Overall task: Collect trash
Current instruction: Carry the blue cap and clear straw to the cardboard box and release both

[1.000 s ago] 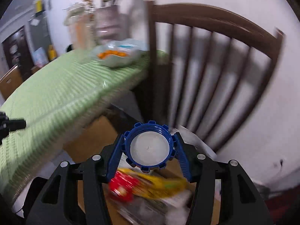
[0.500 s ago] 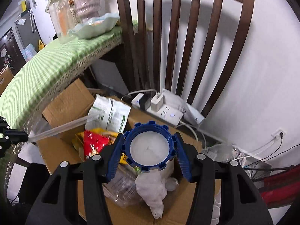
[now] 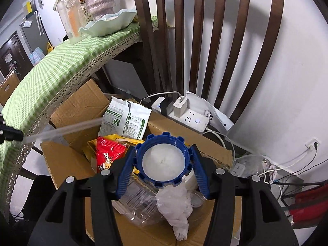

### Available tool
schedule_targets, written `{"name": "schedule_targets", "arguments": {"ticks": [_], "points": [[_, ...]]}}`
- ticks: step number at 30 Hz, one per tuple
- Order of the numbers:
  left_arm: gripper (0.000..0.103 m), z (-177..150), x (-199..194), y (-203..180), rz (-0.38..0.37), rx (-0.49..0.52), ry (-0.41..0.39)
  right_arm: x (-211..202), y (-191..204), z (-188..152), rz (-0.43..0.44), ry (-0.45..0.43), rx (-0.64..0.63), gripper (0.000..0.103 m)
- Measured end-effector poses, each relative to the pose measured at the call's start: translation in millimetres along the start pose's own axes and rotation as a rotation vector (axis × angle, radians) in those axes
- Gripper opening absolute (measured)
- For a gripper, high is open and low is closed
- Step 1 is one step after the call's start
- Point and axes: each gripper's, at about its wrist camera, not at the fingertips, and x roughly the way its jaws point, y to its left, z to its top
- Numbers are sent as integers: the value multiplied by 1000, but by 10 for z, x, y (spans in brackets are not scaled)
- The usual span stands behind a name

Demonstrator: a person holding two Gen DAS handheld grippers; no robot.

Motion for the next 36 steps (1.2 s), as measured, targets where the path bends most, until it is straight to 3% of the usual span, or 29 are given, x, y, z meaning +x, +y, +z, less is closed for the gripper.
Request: {"name": "schedule_targets", "arguments": {"ticks": [6, 17, 20, 23, 31, 36], "points": [[0, 219, 234, 36, -17, -25, 53, 1, 19, 21, 7, -2, -7, 53], [0, 728, 325, 131, -12, -13, 52, -2, -29, 8, -1, -5, 3, 53], [0, 759, 459, 59, 5, 40, 67, 11, -56, 0, -6, -1, 12, 53], [0, 785, 672, 69, 12, 16, 96, 17, -50, -12, -2, 2, 10, 53], [0, 758, 585, 172, -11, -26, 43, 127, 13, -29, 33, 37, -6, 53], [15, 737, 626, 154, -8, -28, 38, 209, 256, 75, 113, 31, -38, 53]]}}
